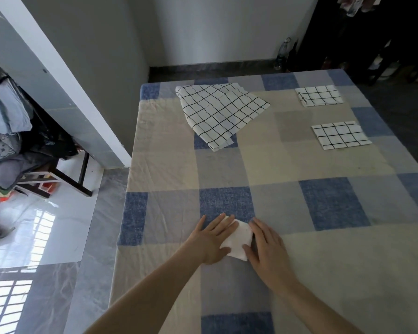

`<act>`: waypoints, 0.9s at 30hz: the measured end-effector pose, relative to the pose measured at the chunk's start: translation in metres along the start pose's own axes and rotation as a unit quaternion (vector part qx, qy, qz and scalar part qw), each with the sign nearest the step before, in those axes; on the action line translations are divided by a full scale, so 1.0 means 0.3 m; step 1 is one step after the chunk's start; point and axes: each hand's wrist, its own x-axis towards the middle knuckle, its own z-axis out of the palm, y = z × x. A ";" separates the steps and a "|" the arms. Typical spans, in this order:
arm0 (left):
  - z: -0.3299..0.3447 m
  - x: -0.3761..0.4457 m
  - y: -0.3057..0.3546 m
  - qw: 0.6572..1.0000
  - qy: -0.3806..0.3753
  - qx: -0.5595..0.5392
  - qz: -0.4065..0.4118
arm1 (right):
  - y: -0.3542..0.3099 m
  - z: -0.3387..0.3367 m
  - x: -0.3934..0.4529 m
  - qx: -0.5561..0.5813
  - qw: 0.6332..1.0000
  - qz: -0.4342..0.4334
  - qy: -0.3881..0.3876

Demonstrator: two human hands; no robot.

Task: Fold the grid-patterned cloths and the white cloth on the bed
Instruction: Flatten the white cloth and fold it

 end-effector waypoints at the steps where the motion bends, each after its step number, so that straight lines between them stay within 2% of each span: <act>1: -0.009 0.002 0.004 1.000 -0.012 0.005 -0.003 | -0.001 0.007 0.010 -0.027 0.999 -0.002 -0.026; 4: -0.019 0.007 0.014 0.999 -0.039 0.015 -0.013 | -0.008 0.017 0.016 -0.091 0.989 -0.006 -0.113; 6: -0.023 0.010 0.015 0.999 -0.045 0.021 -0.016 | -0.002 0.021 0.004 -0.111 0.984 0.014 -0.141; 12: -0.051 0.008 0.026 0.998 -0.048 0.040 -0.033 | 0.028 0.021 -0.006 -0.110 0.980 0.076 -0.150; 16: -0.060 -0.030 0.055 0.998 0.014 0.001 -0.061 | 0.017 -0.047 0.021 -0.093 0.973 0.068 -0.199; 20: -0.075 -0.125 0.048 0.970 0.135 -0.109 -0.172 | 0.035 -0.132 0.063 -0.113 0.961 0.079 -0.240; 22: -0.069 -0.195 0.020 0.952 0.170 -0.135 -0.213 | 0.038 -0.163 0.089 -0.124 0.967 0.072 -0.210; 25: -0.045 -0.303 -0.031 0.937 0.201 -0.145 -0.245 | 0.004 -0.201 0.140 -0.109 0.988 0.014 -0.112; 27: -0.046 -0.367 -0.057 0.928 0.215 -0.159 -0.258 | -0.056 -0.231 0.172 -0.081 0.993 -0.017 -0.086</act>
